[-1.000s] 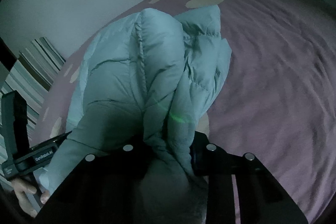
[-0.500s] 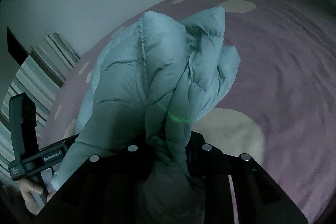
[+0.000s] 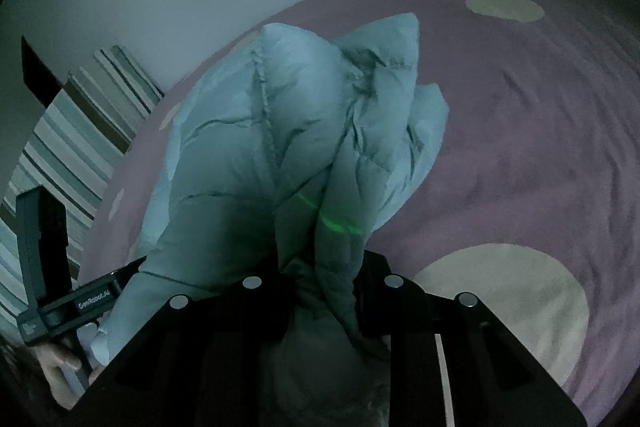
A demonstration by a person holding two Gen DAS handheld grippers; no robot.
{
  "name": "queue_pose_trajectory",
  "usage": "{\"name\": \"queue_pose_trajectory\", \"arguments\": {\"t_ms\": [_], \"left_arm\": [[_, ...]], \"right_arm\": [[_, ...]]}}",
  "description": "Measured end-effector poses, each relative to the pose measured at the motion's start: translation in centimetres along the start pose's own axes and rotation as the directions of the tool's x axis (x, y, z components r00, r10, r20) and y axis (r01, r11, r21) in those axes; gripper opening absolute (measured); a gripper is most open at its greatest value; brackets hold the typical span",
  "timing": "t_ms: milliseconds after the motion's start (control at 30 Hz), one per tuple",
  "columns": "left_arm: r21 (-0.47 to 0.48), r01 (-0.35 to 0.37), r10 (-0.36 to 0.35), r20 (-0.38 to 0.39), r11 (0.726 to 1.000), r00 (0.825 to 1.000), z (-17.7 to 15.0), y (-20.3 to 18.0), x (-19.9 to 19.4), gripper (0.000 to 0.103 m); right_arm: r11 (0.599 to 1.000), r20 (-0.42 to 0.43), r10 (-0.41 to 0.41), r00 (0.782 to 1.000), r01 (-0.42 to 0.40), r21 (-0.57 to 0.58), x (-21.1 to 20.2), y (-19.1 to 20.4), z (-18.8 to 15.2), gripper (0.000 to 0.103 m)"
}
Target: Fold large clothes
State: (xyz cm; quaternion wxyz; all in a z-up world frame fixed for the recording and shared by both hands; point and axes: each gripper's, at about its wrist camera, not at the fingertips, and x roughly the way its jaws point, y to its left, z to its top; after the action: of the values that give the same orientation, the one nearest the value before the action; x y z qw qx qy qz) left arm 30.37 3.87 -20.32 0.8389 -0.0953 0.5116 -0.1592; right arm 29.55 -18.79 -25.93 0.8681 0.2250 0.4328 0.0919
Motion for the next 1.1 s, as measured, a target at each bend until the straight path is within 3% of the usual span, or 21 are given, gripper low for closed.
{"name": "queue_pose_trajectory", "arguments": {"t_ms": [100,233,367,667,1100], "left_arm": [[-0.010,0.003,-0.003,0.005,1.000,1.000,0.4,0.2,0.3,0.050],[-0.021,-0.020,0.020,0.019,1.000,1.000,0.2,0.3,-0.1,0.060],[-0.011,-0.055,0.056,0.039,0.998,0.998,-0.1,0.1,-0.8,0.070],[-0.006,-0.094,0.094,0.064,0.996,0.993,-0.4,0.3,-1.7,0.083],[0.031,-0.177,0.173,0.110,0.984,0.979,-0.9,-0.3,-2.9,0.091]], "right_arm": [[1.000,0.005,-0.002,1.000,0.001,0.020,0.1,0.1,0.3,0.030],[0.999,0.017,-0.033,0.999,0.032,0.043,-0.4,-0.4,0.3,0.046],[0.996,0.030,-0.054,0.998,0.052,0.073,-0.9,-0.5,0.4,0.055],[0.990,0.058,-0.085,0.995,0.078,0.114,-2.5,-1.8,0.3,0.066],[0.973,0.100,-0.155,0.983,0.135,0.185,-5.4,-3.8,-0.2,0.067]]}}
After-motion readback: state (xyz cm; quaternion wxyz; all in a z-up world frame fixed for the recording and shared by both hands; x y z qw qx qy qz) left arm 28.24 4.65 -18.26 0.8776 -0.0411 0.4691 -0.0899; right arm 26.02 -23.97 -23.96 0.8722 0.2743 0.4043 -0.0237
